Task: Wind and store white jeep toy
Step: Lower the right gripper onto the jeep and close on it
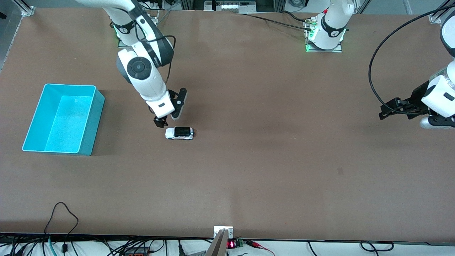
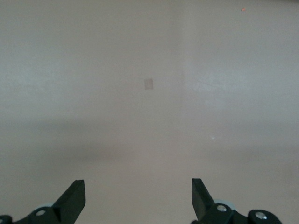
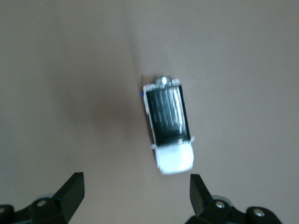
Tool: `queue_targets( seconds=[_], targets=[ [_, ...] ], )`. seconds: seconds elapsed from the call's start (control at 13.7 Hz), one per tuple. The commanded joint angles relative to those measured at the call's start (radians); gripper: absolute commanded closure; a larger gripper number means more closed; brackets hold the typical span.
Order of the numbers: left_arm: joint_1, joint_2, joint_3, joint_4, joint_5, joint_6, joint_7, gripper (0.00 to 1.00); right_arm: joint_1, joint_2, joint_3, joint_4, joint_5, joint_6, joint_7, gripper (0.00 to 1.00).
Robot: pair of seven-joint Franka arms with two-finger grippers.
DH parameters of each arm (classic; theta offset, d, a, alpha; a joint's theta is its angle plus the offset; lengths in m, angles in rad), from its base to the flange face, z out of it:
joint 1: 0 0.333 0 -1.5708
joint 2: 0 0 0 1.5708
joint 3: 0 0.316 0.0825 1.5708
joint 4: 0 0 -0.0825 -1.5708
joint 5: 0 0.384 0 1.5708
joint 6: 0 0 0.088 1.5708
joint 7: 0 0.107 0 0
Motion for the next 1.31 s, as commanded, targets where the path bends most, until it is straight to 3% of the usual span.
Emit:
queue_targets(
  seconds=[0.0, 0.8, 0.95, 1.02, 1.24],
  targets=[
    [0.020, -0.033, -0.012, 0.003, -0.017, -0.042, -0.012, 0.00, 0.010, 0.078, -0.002, 0.057, -0.011, 0.024, -0.099, 0.00],
    [0.020, -0.145, -0.014, -0.102, -0.009, -0.050, -0.020, 0.00, 0.011, 0.262, -0.008, 0.179, -0.035, 0.107, -0.159, 0.01],
    [0.020, -0.149, -0.020, -0.102, -0.011, -0.048, -0.032, 0.00, 0.011, 0.279, -0.011, 0.187, -0.038, 0.116, -0.159, 0.15],
    [0.020, -0.150, -0.020, -0.104, -0.011, -0.054, -0.026, 0.00, 0.010, 0.279, -0.011, 0.187, -0.038, 0.118, -0.159, 0.29],
    [0.017, -0.124, -0.021, -0.076, -0.011, -0.054, -0.022, 0.00, 0.011, 0.279, -0.016, 0.187, -0.038, 0.118, -0.154, 0.83]
  ],
)
